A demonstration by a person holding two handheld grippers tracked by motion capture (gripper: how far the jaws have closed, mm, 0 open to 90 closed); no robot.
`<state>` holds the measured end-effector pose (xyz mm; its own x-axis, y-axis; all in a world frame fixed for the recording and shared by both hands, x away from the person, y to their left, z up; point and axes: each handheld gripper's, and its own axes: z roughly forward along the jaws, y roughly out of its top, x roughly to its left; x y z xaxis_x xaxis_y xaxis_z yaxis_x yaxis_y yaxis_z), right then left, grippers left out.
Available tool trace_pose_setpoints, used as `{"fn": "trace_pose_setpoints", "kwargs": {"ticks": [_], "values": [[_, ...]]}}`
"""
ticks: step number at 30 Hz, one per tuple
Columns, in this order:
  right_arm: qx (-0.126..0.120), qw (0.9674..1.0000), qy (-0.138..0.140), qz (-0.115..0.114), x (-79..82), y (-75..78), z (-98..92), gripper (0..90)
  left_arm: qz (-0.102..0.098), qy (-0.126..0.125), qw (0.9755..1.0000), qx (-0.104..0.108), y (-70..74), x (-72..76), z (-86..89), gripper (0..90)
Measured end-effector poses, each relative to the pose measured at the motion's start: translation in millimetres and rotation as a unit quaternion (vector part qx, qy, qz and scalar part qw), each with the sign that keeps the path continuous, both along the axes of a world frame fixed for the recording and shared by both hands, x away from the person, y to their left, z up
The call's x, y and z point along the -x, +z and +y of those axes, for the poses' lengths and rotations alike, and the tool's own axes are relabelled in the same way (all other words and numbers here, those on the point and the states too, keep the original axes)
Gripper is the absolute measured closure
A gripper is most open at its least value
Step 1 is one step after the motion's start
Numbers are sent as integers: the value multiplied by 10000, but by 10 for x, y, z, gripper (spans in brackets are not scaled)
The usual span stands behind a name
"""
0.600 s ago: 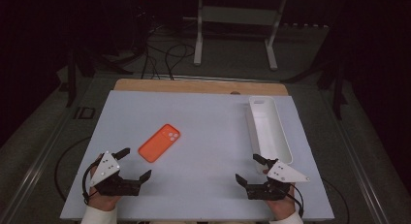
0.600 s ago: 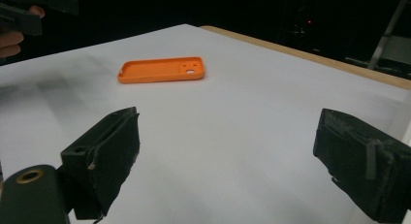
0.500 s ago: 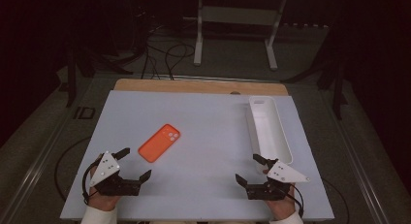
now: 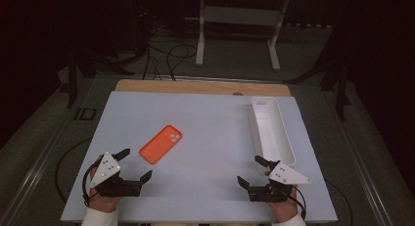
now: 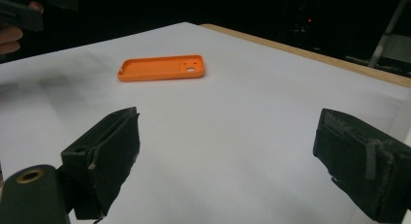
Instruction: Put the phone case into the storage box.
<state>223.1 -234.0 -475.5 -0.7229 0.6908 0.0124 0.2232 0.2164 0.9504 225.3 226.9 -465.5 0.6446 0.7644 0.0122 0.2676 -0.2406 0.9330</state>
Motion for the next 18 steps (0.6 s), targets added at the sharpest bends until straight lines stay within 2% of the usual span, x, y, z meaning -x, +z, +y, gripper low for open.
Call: {"fn": "trace_pose_setpoints", "kwargs": {"ticks": [9, 18], "values": [[-54, 10000, -19, 15, -13, 36, -35, 93, 76, 174, 9998, 35, 38, -64, 42, 0], [-72, 9999, -78, 41, 20, 15, -71, 93, 111, 307, 9995, -32, 122, -184, 55, 0]]}}
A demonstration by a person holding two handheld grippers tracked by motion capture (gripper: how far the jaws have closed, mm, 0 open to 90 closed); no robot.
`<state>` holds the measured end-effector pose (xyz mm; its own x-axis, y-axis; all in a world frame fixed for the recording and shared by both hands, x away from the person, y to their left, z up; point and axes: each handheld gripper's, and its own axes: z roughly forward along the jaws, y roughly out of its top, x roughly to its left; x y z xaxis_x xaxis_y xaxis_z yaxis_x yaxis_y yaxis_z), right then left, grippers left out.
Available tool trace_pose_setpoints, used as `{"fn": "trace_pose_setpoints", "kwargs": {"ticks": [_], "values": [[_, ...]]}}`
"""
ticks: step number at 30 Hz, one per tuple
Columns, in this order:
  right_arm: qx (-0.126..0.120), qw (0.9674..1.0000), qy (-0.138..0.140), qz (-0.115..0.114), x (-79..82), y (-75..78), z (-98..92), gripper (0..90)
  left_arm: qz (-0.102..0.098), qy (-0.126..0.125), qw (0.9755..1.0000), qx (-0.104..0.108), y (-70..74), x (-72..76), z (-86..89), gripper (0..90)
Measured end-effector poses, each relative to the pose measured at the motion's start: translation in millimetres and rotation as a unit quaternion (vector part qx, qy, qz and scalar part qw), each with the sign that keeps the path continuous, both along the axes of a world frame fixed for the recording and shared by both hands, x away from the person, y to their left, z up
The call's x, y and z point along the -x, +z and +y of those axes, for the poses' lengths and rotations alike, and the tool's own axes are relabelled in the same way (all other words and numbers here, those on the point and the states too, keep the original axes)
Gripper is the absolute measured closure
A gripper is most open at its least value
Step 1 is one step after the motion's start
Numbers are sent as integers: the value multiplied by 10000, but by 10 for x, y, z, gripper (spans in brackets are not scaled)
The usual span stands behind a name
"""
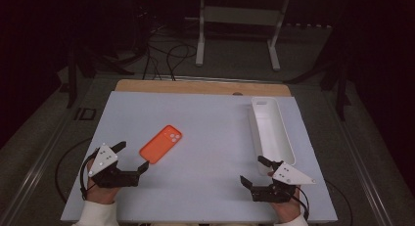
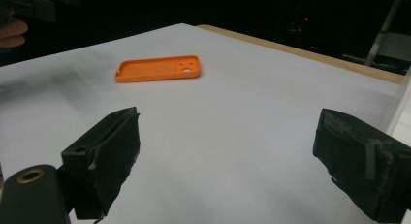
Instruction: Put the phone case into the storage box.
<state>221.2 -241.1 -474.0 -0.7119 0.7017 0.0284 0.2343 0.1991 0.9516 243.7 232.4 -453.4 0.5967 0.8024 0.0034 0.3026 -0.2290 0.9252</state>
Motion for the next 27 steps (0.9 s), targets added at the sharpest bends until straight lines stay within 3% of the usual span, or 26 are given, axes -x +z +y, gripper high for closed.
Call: {"fn": "trace_pose_setpoints", "kwargs": {"ticks": [12, 18, 21, 23, 24, 27], "values": [[50, 10000, 31, 6, 2, -35, 33, 94, 422, 104, 9989, -164, 2, -239, -3, 15], [55, 10000, 20, 8, 9, -35, 24, 98, 511, 216, 9981, -264, -28, -344, -30, 128], [70, 10000, 16, -8, 11, -32, 29, 98, 568, 114, 9979, -282, -57, -387, -46, 325], [74, 10000, 11, -13, 11, -32, 31, 98, 585, 93, 9978, -292, -64, -395, -49, 377], [76, 10000, 9, -16, 9, -31, 30, 98, 606, 69, 9977, -295, -72, -403, -54, 465], [84, 10000, -5, -20, 2, -33, 25, 98, 678, 43, 9971, -355, -92, -425, -66, 615]]}}
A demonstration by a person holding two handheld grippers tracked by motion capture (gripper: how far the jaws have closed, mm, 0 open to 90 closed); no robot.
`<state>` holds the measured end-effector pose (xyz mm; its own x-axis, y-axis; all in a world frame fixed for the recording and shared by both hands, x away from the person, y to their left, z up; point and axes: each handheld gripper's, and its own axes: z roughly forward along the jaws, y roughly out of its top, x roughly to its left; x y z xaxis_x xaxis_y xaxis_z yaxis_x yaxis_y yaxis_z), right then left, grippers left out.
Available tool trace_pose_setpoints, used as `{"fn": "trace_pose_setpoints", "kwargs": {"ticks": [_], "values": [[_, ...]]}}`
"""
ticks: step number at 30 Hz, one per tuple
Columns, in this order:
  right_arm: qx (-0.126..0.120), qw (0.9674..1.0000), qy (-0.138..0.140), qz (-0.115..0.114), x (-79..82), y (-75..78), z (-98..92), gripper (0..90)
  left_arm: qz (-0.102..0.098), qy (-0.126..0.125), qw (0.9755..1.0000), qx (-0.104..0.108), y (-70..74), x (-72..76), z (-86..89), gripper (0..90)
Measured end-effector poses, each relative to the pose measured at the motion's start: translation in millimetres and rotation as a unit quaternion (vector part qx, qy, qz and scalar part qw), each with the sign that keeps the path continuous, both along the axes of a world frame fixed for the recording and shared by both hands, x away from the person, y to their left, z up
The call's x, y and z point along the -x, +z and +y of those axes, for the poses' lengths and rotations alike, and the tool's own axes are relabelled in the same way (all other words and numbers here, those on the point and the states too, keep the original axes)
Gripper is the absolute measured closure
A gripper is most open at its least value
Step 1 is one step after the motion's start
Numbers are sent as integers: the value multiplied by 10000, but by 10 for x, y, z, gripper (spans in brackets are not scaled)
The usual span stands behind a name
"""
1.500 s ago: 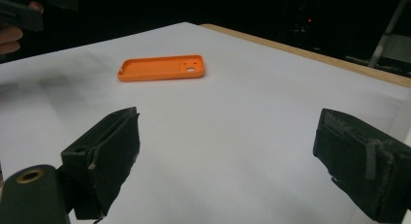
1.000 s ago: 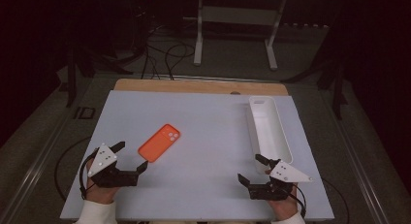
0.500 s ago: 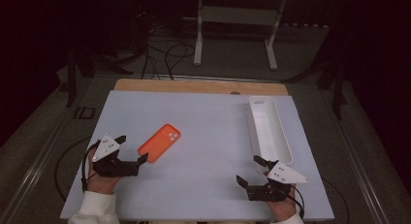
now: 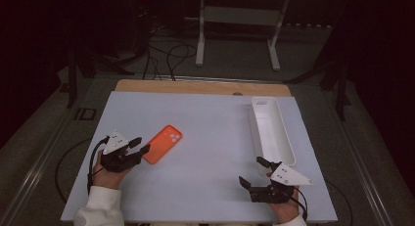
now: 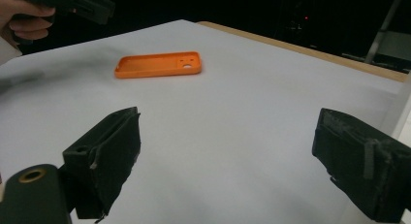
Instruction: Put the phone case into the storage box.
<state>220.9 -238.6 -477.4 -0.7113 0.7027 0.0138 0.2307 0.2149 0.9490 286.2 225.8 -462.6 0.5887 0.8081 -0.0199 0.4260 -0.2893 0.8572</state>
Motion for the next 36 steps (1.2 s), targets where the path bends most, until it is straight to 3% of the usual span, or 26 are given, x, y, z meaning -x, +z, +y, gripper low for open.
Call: {"fn": "trace_pose_setpoints", "kwargs": {"ticks": [3, 4, 8, 10, 36], "values": [[-1, 10000, -6, -2, -1, 2, -4, 98, 52, 0, 10000, -11, -18, -20, -9, 681], [-1, 10000, -20, -12, -2, 5, -6, 98, 98, 18, 9999, -23, -33, -36, -17, 749], [-17, 10000, -29, -32, -12, 8, -11, 98, 166, -33, 9999, -36, -54, -58, -30, 882], [-9, 10000, -40, -32, -17, 9, -14, 98, 249, -40, 9997, -50, -75, -77, -47, 900], [-17, 10000, -57, -69, -68, 19, -3, 99, 629, -61, 9974, -360, -317, -131, -127, 900]]}}
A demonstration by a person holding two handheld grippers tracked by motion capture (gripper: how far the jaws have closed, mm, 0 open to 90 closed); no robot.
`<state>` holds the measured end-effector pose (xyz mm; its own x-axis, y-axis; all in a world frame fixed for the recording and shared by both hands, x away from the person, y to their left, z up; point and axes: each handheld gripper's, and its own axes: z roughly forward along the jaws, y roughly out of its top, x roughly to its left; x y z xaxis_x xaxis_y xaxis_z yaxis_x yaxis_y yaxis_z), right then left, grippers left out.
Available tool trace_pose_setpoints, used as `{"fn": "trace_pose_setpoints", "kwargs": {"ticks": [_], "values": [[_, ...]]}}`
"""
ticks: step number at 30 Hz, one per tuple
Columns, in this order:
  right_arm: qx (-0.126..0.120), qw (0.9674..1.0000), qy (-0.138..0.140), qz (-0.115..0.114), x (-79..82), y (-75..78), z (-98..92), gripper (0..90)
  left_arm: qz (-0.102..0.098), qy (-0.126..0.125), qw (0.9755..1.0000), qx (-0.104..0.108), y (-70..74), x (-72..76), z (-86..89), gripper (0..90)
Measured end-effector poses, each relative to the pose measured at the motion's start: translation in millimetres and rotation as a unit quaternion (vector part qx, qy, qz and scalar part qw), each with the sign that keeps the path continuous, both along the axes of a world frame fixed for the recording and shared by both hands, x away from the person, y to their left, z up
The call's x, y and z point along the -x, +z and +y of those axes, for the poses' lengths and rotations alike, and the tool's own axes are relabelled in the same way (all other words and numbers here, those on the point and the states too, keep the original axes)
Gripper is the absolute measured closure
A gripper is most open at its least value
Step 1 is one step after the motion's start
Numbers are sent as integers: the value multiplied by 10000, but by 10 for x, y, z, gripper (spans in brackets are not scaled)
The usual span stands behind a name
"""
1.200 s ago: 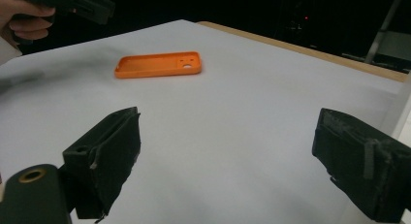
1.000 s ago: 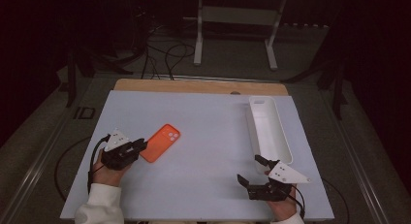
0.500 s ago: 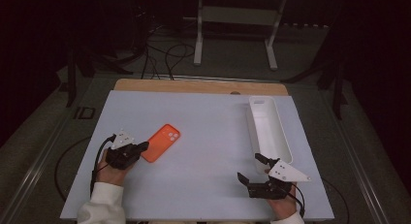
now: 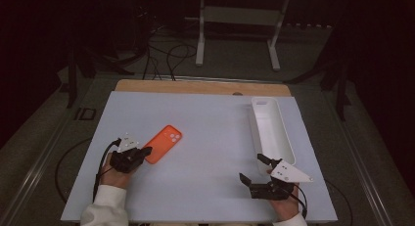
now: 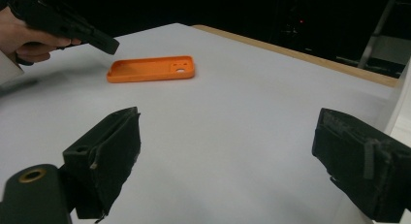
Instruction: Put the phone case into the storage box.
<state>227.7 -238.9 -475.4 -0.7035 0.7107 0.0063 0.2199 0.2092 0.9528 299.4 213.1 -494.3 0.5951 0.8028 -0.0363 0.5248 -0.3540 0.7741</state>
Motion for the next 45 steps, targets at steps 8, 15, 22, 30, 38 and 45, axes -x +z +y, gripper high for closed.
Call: {"fn": "trace_pose_setpoints", "kwargs": {"ticks": [8, 15, 22, 30, 38, 45], "values": [[3, 10000, 26, 18, -5, -6, 18, 99, 158, -62, 9998, -116, -87, -12, -30, 900], [30, 10000, 50, 10, -9, -9, 23, 99, 278, -130, 9993, -198, -137, -24, -60, 900], [47, 10000, 57, -3, -15, -13, 22, 99, 424, -208, 9984, -303, -199, -41, -109, 900], [41, 10000, 42, 3, -11, -11, 20, 99, 527, -273, 9979, -276, -215, -30, -113, 900], [56, 10000, 45, -3, -10, -13, 27, 99, 631, -395, 9969, -269, -208, 10, -118, 900], [39, 10000, 35, 9, -6, -7, 27, 99, 652, -556, 9958, -320, -194, 117, -141, 900]]}}
